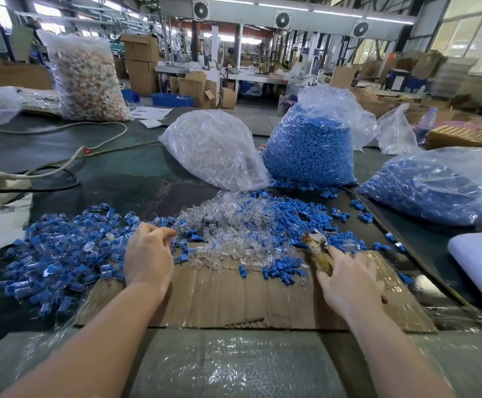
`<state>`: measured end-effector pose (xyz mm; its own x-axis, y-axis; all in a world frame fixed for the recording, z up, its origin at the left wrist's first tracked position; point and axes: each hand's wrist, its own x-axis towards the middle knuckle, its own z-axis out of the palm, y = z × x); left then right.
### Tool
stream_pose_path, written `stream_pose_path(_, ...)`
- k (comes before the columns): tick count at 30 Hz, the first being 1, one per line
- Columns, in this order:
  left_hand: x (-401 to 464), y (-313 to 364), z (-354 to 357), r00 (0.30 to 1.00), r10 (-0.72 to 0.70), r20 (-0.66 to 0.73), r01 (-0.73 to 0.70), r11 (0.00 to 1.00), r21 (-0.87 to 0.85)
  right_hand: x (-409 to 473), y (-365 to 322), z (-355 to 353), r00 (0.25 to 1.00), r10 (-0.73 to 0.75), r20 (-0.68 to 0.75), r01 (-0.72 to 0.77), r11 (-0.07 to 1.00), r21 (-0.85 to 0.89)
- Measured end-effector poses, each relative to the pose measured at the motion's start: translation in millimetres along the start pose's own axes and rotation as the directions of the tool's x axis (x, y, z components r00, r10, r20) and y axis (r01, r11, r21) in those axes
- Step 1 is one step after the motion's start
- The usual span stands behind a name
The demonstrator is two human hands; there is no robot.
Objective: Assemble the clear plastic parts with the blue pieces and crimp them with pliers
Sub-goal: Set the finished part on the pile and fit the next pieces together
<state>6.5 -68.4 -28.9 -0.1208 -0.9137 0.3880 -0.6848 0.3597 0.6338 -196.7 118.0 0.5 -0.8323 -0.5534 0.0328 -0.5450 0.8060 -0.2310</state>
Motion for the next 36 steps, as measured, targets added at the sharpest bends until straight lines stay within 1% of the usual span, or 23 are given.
stream_pose_path(4,-4.3,1.4,3.7,0.999,0.034,0.011,-0.035,0.993,0.109,-0.5,3.9,10.5,0.999,-0.025,-0.021,0.023,0.995,-0.093)
stream_pose_path(5,-5.8,3.6,4.9,0.999,0.047,0.006,-0.048,0.992,0.117,-0.6,4.0,11.9,0.999,-0.028,-0.025,0.025,0.995,-0.098)
stream_pose_path(7,-9.9,10.4,7.2,0.998,0.062,0.004,-0.062,0.996,0.060,-1.3,2.8,13.5,0.998,-0.045,-0.051,0.039,0.992,-0.119)
stream_pose_path(9,-15.8,19.2,10.6,0.995,0.098,0.010,-0.097,0.995,-0.038,-4.0,0.8,13.8,0.981,-0.105,-0.161,0.087,0.990,-0.114)
stream_pose_path(11,-23.4,29.2,14.6,0.989,0.148,0.031,-0.143,0.982,-0.123,-8.0,-3.0,13.2,0.923,-0.212,-0.320,0.201,0.977,-0.067)
stream_pose_path(12,-27.3,34.1,16.4,0.983,0.176,0.050,-0.166,0.974,-0.156,-10.5,-5.0,13.1,0.899,-0.258,-0.353,0.255,0.965,-0.057)
stream_pose_path(14,-35.0,43.1,20.1,0.967,0.237,0.096,-0.213,0.954,-0.212,-14.0,-8.4,14.9,0.897,-0.315,-0.310,0.315,0.948,-0.053)
stream_pose_path(17,-47.2,54.6,24.5,0.934,0.322,0.152,-0.267,0.916,-0.301,-15.6,-11.1,17.9,0.907,-0.356,-0.226,0.352,0.934,-0.060)
stream_pose_path(19,-54.9,58.3,26.6,0.909,0.371,0.190,-0.295,0.894,-0.336,-15.9,-12.3,19.4,0.897,-0.368,-0.245,0.376,0.927,-0.018)
stream_pose_path(20,-58.1,59.1,26.9,0.894,0.394,0.214,-0.304,0.883,-0.357,-15.9,-13.9,19.7,0.891,-0.368,-0.267,0.394,0.918,0.050)
stream_pose_path(22,-62.5,59.6,26.6,0.855,0.452,0.255,-0.332,0.854,-0.399,-15.8,-20.2,17.3,0.899,-0.346,-0.270,0.416,0.866,0.276)
stream_pose_path(24,-63.5,58.5,27.6,0.820,0.508,0.265,-0.358,0.815,-0.455,-15.5,-29.0,12.0,0.928,-0.331,-0.172,0.370,0.759,0.536)
stream_pose_path(25,-63.5,57.6,28.2,0.814,0.516,0.266,-0.345,0.798,-0.494,-16.2,-33.3,9.5,0.934,-0.339,-0.113,0.330,0.694,0.640)
stream_pose_path(26,-63.6,57.2,28.3,0.819,0.504,0.273,-0.308,0.789,-0.532,-17.0,-37.0,7.4,0.932,-0.357,-0.067,0.297,0.644,0.705)
stream_pose_path(27,-63.4,56.6,28.1,0.831,0.478,0.285,-0.258,0.785,-0.564,-17.7,-40.0,6.1,0.926,-0.376,-0.031,0.275,0.617,0.737)
stream_pose_path(29,-62.0,55.9,27.9,0.855,0.413,0.315,-0.154,0.780,-0.607,-18.4,-44.3,5.1,0.914,-0.405,0.006,0.258,0.595,0.761)
stream_pose_path(31,-60.5,55.7,27.2,0.863,0.369,0.344,-0.083,0.776,-0.626,-19.0,-46.3,5.0,0.910,-0.414,0.017,0.249,0.579,0.777)
stream_pose_path(36,-59.4,58.2,23.7,0.847,0.358,0.393,-0.040,0.780,-0.624,-19.3,-48.0,4.4,0.910,-0.410,0.058,0.206,0.569,0.796)
